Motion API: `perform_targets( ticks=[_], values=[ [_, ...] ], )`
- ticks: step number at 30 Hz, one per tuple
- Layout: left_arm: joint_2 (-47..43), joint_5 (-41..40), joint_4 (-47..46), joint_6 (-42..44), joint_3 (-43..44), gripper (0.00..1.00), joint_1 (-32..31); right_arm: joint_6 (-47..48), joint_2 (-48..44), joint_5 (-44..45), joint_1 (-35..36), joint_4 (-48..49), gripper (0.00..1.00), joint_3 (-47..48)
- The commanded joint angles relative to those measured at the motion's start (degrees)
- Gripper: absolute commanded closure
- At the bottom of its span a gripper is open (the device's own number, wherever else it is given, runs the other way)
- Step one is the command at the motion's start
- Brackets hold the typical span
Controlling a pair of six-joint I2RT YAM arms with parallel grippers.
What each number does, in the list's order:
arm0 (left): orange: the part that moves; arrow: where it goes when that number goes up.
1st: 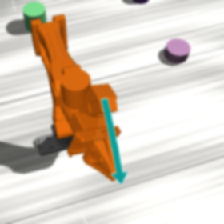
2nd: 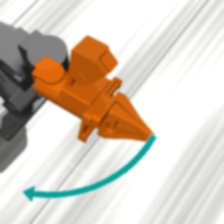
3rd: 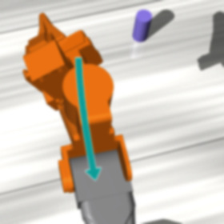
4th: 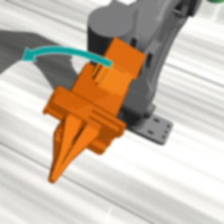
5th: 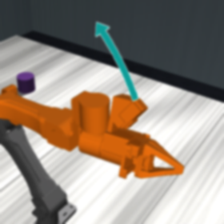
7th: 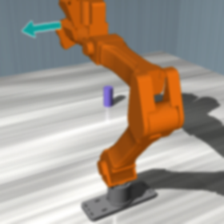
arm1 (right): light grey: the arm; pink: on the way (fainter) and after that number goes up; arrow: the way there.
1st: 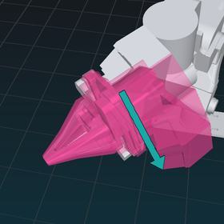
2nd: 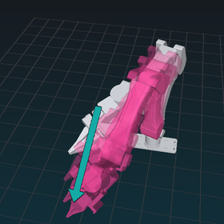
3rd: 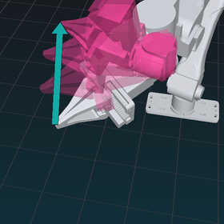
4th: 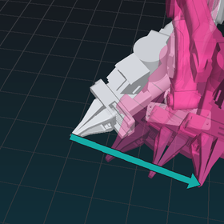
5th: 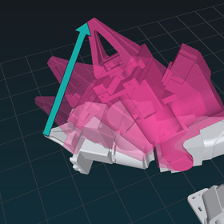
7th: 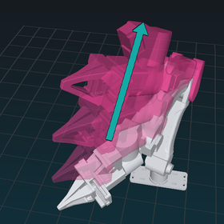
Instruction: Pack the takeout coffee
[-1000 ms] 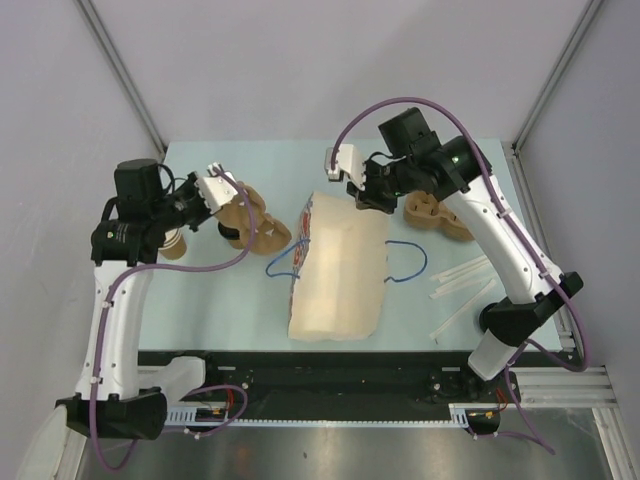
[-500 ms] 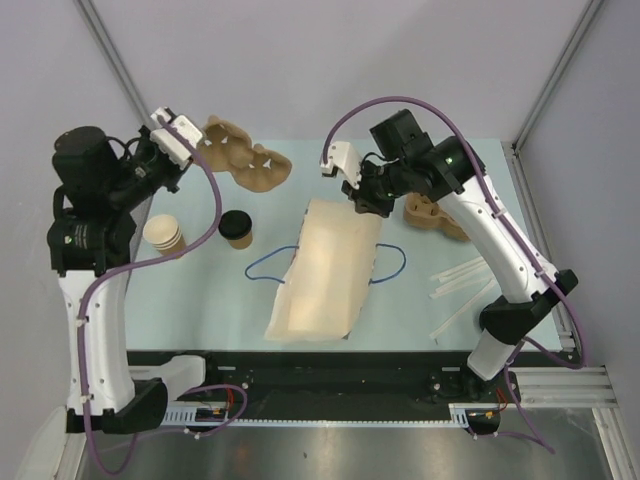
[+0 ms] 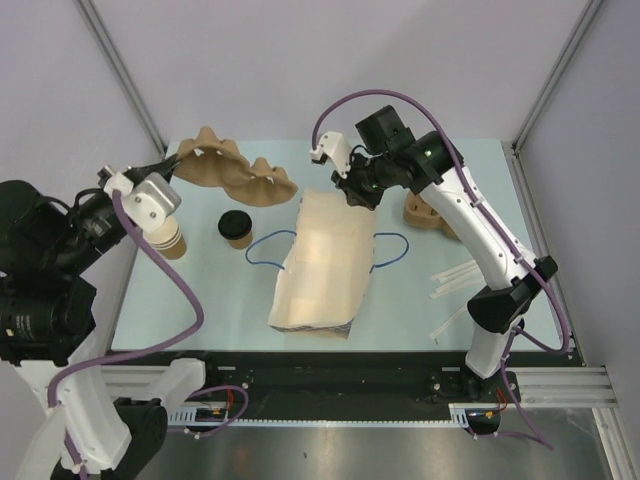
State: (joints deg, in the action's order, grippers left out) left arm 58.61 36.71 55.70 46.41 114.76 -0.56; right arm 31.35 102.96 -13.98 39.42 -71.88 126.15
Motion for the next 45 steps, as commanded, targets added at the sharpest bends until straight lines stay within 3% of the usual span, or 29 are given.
perform_targets(
  ticks=[1,4,5,8,14,17,26,31,45],
  values=[
    [1.24,9.22,1.78,-0.35,0.72,1.0,0.38,-2.17,0.66,1.23,0.13,2.0,1.0,2.61],
    [2.65,11.72,3.36,-1.5,3.18,1.0,-1.8,-2.44,1.02,1.23,0.22,2.18,1.0,2.61],
    [3.09,10.67,5.27,-0.89,4.23,1.0,-5.21,-2.44,1.19,1.23,0.22,2.35,1.0,2.7],
    [4.14,3.23,7.14,2.37,3.9,1.0,-13.47,-2.7,1.81,1.41,0.22,2.62,1.0,3.14],
    [8.26,-5.05,7.74,2.28,7.48,1.0,-23.51,-3.23,2.95,1.67,0.31,1.83,1.0,4.98],
    [9.85,-14.97,10.04,4.64,6.28,1.0,-36.04,-3.4,3.13,1.76,0.39,1.83,1.0,5.51],
    [13.11,-36.61,12.59,10.62,1.61,1.0,-52.42,-3.76,3.13,1.23,0.66,1.56,1.0,5.78],
    [14.86,-42.68,12.94,10.19,0.38,1.0,-55.43,-4.54,3.48,2.11,1.1,1.21,1.0,6.3],
    [16.01,-43.91,8.9,5.53,-11.13,1.0,-58.24,-6.57,4.71,3.7,1.98,0.95,1.0,7.27]
  ],
)
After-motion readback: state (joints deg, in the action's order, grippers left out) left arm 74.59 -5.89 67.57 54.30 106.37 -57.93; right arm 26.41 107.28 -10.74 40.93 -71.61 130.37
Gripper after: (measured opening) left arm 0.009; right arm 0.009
